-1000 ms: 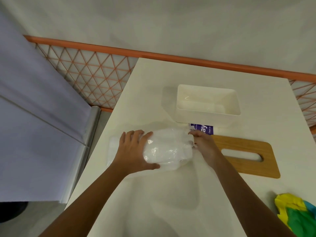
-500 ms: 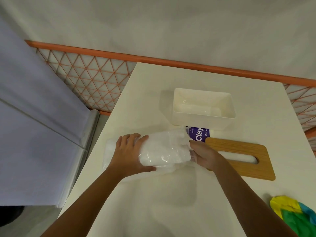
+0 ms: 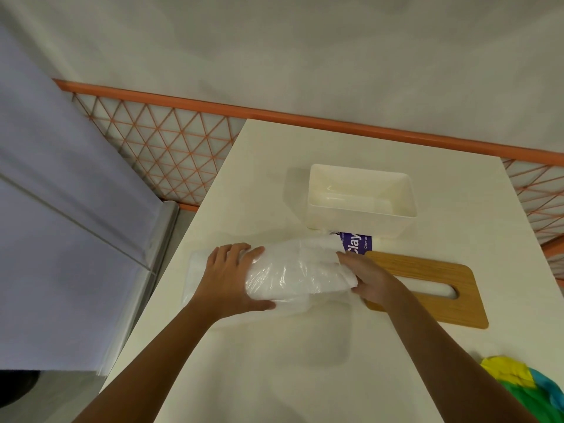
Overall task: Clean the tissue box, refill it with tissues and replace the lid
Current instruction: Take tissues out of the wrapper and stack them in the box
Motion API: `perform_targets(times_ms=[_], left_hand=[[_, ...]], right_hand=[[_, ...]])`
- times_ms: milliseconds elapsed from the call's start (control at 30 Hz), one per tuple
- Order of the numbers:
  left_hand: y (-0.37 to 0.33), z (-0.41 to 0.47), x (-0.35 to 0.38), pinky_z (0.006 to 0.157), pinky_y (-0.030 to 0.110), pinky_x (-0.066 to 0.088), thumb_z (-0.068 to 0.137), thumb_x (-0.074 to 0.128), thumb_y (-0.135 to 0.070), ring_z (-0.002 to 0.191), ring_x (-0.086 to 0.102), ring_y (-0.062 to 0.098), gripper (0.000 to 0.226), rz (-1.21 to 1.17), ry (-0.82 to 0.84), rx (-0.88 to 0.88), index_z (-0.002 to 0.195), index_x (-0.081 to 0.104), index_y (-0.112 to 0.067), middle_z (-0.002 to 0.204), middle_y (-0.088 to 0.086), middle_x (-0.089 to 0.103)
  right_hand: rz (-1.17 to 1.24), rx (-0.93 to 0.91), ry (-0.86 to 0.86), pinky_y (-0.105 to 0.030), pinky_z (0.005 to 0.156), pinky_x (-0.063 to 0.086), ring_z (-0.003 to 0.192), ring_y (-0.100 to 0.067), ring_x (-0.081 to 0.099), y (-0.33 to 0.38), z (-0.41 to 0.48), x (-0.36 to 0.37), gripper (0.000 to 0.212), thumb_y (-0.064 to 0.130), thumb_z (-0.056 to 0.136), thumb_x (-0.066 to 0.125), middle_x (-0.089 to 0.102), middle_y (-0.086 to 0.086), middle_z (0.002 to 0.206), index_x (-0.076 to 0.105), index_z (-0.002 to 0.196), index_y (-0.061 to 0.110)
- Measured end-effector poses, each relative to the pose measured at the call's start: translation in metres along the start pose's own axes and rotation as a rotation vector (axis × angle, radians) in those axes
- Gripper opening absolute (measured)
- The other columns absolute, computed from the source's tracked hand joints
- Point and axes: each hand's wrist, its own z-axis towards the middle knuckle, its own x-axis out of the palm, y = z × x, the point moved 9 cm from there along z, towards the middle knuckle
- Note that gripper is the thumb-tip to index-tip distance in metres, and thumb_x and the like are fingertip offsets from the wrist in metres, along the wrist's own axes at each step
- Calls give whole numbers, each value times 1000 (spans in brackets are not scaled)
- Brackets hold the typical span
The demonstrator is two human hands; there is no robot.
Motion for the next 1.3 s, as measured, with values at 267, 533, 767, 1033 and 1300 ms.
perform_targets(times_ms=[267,533,767,1033,1300], left_hand=[[1,0,3,108,40,30,45,41,-89,127,41,27,112,1,125,-27,138,41,-26,136,2,46],[-4,2,9,118,43,6,14,14,-102,146,9,24,155,0,424,-107,149,7,-27,158,2,5],[-50,42,-37,114,39,20,75,47,-71,145,16,26,94,-606,207,-352,149,17,-23,157,-1,1],[-112,89,-9,111,34,34,62,74,-55,132,43,23,102,-1459,350,-571,145,27,-19,144,5,44],[-130,110,-11,81,36,54,76,68,-29,108,63,23,55,-1645,323,-468,127,52,-18,121,5,65]], right_hand=[[-49,-176,-162,-39,90,48,95,-25,60,32,-15,-29,33,4,83,64,63,-10,108,60,116,6],[-103,-299,-297,-43,92,48,101,-27,56,65,-54,-90,40,13,84,64,59,-7,114,56,124,14],[-117,-464,-389,-42,92,47,101,-25,57,114,-101,-130,32,12,82,63,60,-5,113,61,114,17],[45,-543,-333,-29,75,50,83,-18,60,143,-121,-140,17,8,83,61,64,2,92,61,87,24],[114,-479,-286,-29,70,51,86,-19,63,130,-102,-132,21,16,82,65,66,-1,94,59,102,18]])
